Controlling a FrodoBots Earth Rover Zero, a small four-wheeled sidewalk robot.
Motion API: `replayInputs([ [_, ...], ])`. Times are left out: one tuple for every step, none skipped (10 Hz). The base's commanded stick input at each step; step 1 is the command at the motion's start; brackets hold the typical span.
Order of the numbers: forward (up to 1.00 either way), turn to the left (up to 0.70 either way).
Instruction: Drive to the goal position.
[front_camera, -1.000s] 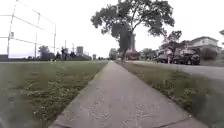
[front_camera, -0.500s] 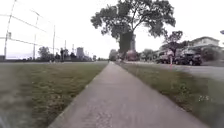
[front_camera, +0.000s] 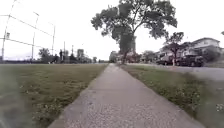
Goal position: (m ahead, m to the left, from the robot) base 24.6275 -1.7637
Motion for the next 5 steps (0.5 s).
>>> replayInputs([
  [0.7,0.0],
  [0.7,0.0],
  [0.7,0.0],
  [0.7,0.0],
  [0.7,0.0],
])
